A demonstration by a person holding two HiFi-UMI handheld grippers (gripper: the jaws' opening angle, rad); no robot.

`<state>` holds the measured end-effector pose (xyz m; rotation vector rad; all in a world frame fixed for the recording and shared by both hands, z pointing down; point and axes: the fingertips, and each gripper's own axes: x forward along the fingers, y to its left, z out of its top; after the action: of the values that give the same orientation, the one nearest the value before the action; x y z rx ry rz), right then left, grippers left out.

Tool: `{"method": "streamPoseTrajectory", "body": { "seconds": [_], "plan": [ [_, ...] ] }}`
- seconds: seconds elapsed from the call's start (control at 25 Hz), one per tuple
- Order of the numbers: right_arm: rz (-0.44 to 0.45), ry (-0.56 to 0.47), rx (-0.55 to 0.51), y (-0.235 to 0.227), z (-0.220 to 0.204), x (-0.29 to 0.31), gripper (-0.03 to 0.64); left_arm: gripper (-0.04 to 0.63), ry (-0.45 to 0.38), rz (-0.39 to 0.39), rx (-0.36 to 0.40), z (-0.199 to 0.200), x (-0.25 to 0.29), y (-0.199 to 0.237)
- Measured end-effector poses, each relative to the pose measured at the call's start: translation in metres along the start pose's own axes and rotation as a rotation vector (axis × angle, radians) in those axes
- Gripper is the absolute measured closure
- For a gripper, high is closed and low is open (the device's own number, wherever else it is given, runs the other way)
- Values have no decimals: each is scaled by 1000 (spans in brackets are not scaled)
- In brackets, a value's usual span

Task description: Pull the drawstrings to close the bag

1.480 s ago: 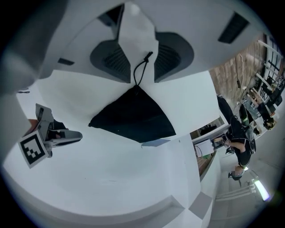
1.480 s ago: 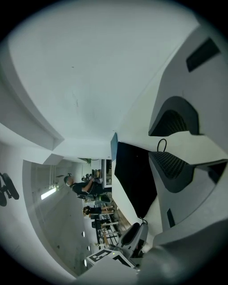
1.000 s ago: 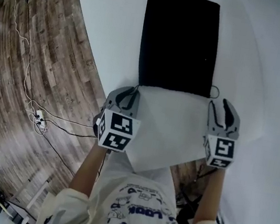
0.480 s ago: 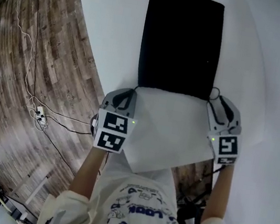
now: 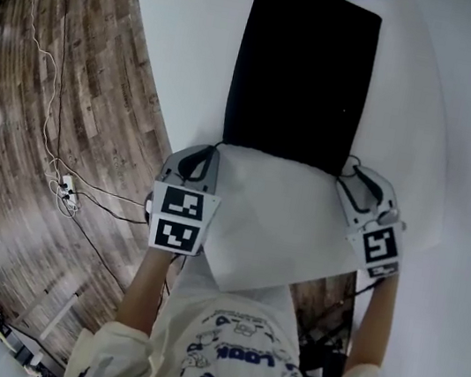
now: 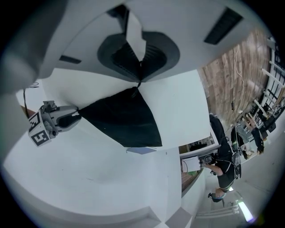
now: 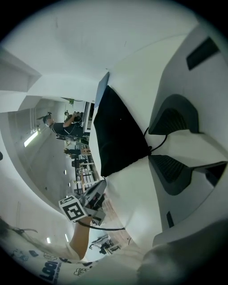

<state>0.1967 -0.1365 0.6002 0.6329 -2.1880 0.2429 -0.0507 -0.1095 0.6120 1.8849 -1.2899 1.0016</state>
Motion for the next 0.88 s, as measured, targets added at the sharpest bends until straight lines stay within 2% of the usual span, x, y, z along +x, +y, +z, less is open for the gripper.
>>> {"method": "streamPoseTrajectory", "body": {
  "seconds": [0.12,0.28,0.44,0.68,0.88],
  "plan": [
    [58,-4,17,4,1,-2,482,589,-1,2,-8,2,-1,0],
    [66,6,28,6,0,1,489,589,-2,7,-9,3,-1,1],
    [92,15,67,12,-4,-2,596,588,-2,22,-14,4,-4,5],
    [-16,-14,204,6,-12,-7,615,589,-7,34,-33,0,-4,9],
    [-174,-64,305,-3,0,-14,615,589,-21,35,-39,-2,-10,12]
  ]
}}
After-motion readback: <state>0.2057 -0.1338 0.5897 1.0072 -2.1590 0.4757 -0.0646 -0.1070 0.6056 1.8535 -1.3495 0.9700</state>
